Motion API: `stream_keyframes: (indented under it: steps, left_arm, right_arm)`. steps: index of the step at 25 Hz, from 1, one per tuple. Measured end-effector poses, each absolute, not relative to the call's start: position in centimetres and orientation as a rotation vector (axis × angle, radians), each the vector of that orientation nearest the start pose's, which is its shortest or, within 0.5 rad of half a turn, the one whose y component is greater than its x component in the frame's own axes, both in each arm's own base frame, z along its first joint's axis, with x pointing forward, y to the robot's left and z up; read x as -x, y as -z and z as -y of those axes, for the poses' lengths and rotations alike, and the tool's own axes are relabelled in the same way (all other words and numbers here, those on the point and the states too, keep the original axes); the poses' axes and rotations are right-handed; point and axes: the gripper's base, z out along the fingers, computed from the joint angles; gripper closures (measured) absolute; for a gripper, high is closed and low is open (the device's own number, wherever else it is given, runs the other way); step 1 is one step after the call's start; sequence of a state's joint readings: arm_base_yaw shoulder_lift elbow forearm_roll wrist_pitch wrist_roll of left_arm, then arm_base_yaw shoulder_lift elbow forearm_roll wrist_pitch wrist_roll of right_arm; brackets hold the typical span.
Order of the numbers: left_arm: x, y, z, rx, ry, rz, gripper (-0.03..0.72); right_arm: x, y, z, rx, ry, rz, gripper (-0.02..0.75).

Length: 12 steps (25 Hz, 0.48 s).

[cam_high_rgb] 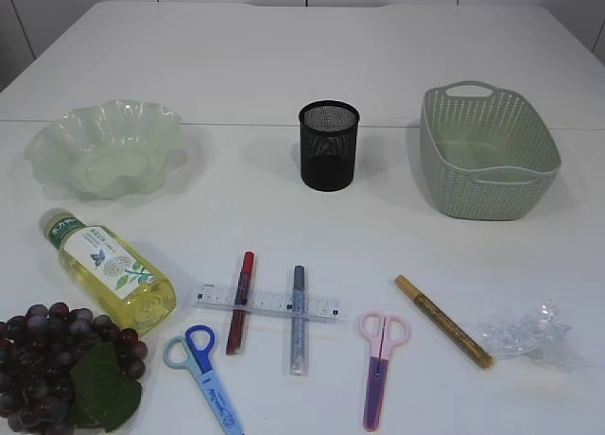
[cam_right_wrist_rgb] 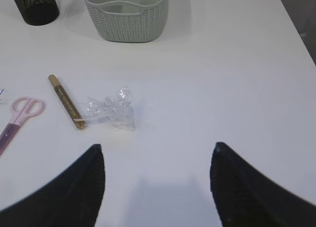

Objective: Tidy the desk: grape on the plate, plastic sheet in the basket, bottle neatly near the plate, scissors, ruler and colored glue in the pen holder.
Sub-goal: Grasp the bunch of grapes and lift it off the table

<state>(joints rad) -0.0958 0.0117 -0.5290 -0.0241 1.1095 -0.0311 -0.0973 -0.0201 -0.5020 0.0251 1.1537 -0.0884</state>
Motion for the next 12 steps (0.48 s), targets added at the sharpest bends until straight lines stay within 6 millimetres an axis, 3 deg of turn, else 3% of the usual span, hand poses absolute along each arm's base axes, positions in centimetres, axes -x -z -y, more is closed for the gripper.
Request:
stream_keyframes:
  steps: [12]
  left_arm:
    - [0.87, -28.14, 0.11, -0.069, 0.107, -2.076, 0.184]
  right_arm:
    - [1.2, -27.03, -0.33, -0.006, 0.08, -2.116, 0.212]
